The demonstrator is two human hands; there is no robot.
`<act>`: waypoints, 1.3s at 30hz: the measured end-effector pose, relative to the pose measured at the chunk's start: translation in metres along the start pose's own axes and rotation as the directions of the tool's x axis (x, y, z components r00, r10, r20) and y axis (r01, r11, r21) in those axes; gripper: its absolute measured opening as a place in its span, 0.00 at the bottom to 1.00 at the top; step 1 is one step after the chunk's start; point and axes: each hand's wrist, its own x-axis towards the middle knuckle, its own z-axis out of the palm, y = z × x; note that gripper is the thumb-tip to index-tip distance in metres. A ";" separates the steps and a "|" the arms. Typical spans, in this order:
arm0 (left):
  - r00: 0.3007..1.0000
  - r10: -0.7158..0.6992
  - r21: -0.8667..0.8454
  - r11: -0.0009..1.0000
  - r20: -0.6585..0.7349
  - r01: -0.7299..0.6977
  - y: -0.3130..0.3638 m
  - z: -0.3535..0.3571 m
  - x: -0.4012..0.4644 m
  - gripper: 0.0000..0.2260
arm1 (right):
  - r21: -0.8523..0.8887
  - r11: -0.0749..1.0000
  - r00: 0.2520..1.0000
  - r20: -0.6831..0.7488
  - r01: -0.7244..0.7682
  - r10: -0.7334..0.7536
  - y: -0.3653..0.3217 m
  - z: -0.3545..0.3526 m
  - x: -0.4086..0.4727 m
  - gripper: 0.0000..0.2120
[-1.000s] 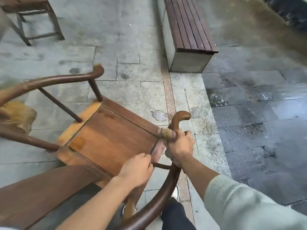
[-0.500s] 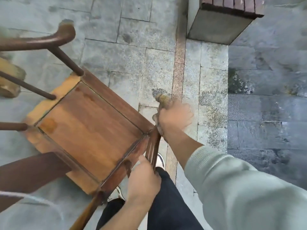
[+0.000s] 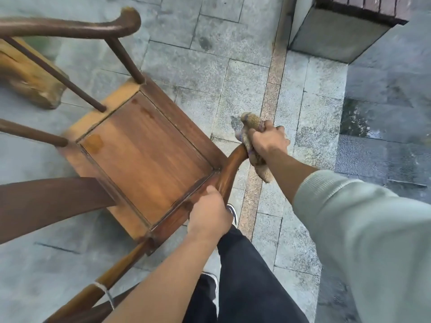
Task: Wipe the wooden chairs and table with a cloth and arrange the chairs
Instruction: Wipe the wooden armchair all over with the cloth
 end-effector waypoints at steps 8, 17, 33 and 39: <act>0.979 0.205 0.174 0.963 0.012 -0.204 -0.071 -0.035 -0.057 0.29 | 0.200 0.974 0.994 -0.044 0.103 -0.097 0.003 0.057 -0.123 0.26; 0.980 0.196 0.510 0.846 -0.027 -0.155 -0.248 -0.137 -0.153 0.24 | -0.002 0.995 0.995 -0.004 0.098 -0.098 0.005 0.083 -0.249 0.25; 0.886 0.431 0.694 0.691 -0.171 -0.202 -0.278 -0.122 -0.188 0.34 | -0.002 1.000 0.987 -0.158 -0.012 0.012 -0.004 0.091 -0.247 0.27; 0.852 0.445 0.664 0.729 -0.277 -0.165 -0.270 -0.124 -0.179 0.30 | -0.034 0.998 0.986 -0.155 0.052 -0.057 -0.018 0.084 -0.221 0.27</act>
